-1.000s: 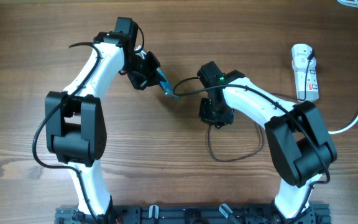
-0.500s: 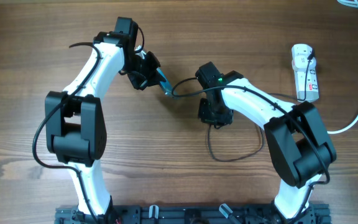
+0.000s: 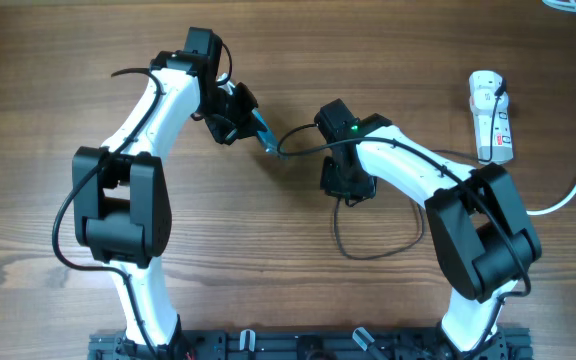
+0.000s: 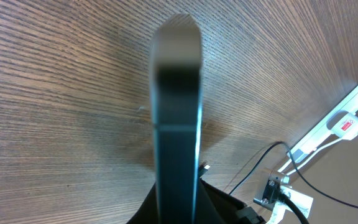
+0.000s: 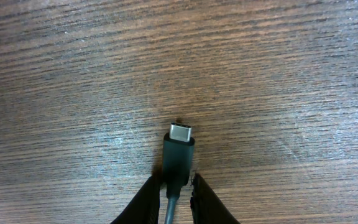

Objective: Plug charger to phone and switch on socket
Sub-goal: 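Close the right gripper on the USB-C plug and lift it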

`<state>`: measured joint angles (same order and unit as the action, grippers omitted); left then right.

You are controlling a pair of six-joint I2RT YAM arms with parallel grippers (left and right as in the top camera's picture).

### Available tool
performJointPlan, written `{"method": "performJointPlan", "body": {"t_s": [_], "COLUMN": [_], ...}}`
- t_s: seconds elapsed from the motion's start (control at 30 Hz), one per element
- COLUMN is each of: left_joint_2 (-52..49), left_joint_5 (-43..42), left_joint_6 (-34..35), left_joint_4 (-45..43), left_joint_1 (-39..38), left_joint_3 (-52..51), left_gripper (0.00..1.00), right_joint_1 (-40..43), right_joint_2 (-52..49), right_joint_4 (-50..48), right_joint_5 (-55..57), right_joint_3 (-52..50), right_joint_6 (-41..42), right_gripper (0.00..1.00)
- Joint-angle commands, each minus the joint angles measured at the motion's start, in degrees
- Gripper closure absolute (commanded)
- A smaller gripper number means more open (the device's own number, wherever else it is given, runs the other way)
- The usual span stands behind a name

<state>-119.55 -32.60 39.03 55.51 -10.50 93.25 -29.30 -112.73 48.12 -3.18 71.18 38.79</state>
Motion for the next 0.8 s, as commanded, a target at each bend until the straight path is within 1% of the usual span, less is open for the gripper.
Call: {"method": "performJointPlan", "body": {"t_s": [0.0,0.1,0.33,0.47,0.67,0.77], "left_joint_2": [1.79,1.79,1.79,1.79,1.79,1.79], "left_joint_5": [-0.28,-0.28,-0.28,-0.28,-0.28,-0.28], "left_joint_6": [-1.29,-1.29,-1.29,-1.29,-1.29,-1.29], "left_joint_4": [0.04,0.04,0.04,0.04,0.02,0.04], "left_joint_1": [-0.04,-0.04,-0.04,-0.04,-0.04,-0.04], "left_joint_3": [0.17,0.17,0.17,0.17,0.17,0.17], "left_gripper": [0.96,0.96,0.96,0.96,0.96,0.96], "right_joint_1": [0.26,0.26,0.26,0.26,0.26,0.26], "right_joint_2": [-2.69,-2.69,-2.69,-2.69,-2.69,-2.69], "right_joint_4": [-0.52,-0.50,-0.22,-0.28,0.13,0.13], "right_joint_5": [2.01,0.52,0.57,0.52,0.50,0.13], "right_joint_3": [-2.43,-2.43,-2.47,-2.47,-2.47,-2.47], "right_joint_6": [0.04,-1.36,-1.27,-1.14,-1.18,-1.18], "right_gripper": [0.80,0.80,0.80,0.85,0.84,0.79]}}
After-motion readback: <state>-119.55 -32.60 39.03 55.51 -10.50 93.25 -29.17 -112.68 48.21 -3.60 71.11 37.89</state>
